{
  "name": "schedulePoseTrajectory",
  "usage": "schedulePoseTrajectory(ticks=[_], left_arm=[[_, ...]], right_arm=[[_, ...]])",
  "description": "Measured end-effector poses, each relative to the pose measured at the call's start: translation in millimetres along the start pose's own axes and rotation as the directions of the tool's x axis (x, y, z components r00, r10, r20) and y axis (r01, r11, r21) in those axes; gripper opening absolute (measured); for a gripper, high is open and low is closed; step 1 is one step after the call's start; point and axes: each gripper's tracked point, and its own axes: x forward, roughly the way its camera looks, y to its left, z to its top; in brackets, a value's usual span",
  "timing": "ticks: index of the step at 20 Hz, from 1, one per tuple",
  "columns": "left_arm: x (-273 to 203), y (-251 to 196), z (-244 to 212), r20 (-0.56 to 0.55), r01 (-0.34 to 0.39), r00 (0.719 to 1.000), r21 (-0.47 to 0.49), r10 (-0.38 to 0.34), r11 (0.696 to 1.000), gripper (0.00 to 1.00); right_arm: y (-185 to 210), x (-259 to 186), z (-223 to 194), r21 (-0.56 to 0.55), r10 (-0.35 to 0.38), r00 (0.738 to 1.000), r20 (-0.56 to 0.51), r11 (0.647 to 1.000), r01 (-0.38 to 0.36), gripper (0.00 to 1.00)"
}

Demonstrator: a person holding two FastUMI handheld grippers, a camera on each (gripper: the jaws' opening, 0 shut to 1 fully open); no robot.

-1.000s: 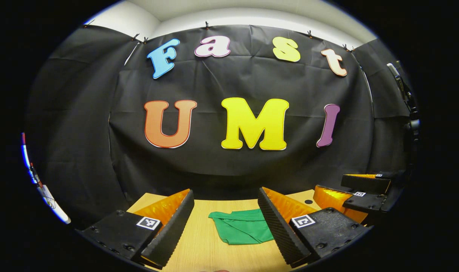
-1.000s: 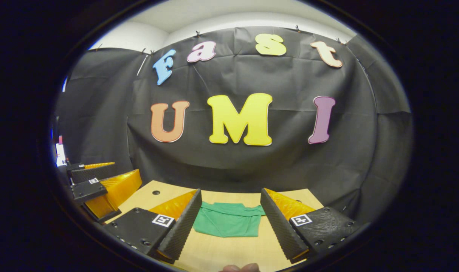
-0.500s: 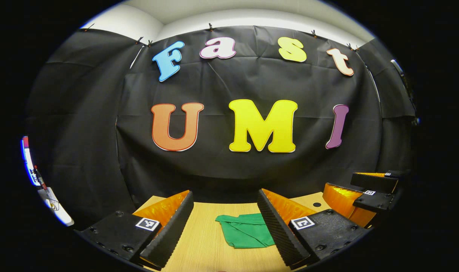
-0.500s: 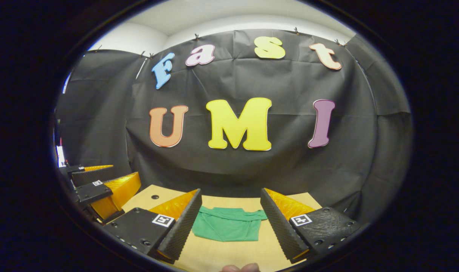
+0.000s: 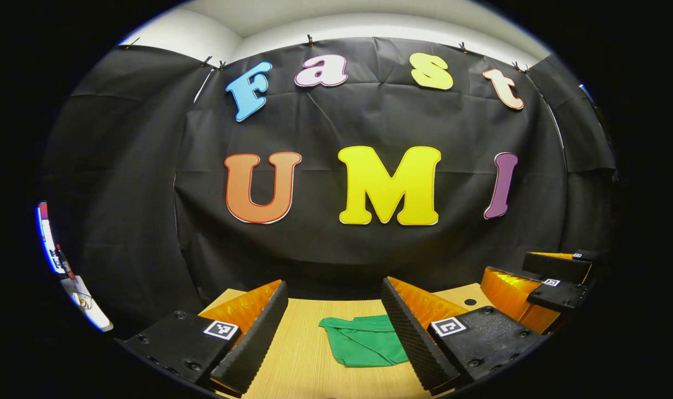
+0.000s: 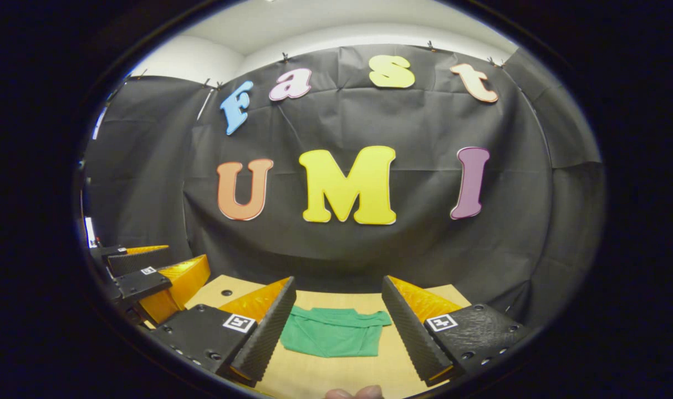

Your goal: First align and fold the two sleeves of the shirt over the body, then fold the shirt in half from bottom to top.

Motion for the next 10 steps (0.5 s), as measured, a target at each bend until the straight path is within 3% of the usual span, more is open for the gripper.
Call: schedulePoseTrajectory(ticks=[2, 5, 8, 10], left_arm=[[0.7, -2.0, -0.8, 0.001, -0.001, 1.000, 0.001, 0.001, 1.000, 1.00], [0.3, -2.9, 0.5, 0.000, -0.002, 1.000, 0.000, 0.002, 1.000, 1.00], [1.5, -1.2, 6.1, 0.020, -0.007, 1.000, -0.001, 0.007, 1.000, 1.00], [0.3, -0.5, 9.3, 0.032, -0.009, 0.999, -0.001, 0.009, 1.000, 1.00]], right_arm=[[-2.5, 2.0, 1.3, 0.004, -0.007, 1.000, 0.007, 1.000, 0.007, 1.00], [-1.1, 1.3, 1.6, 0.006, 0.003, 1.000, 0.001, 1.000, -0.003, 0.91], [-0.4, 2.9, 4.7, -0.007, 0.013, 1.000, 0.009, 1.000, -0.013, 0.92], [2.0, 4.0, 8.2, -0.019, 0.021, 0.999, 0.024, 1.000, -0.020, 1.00]])
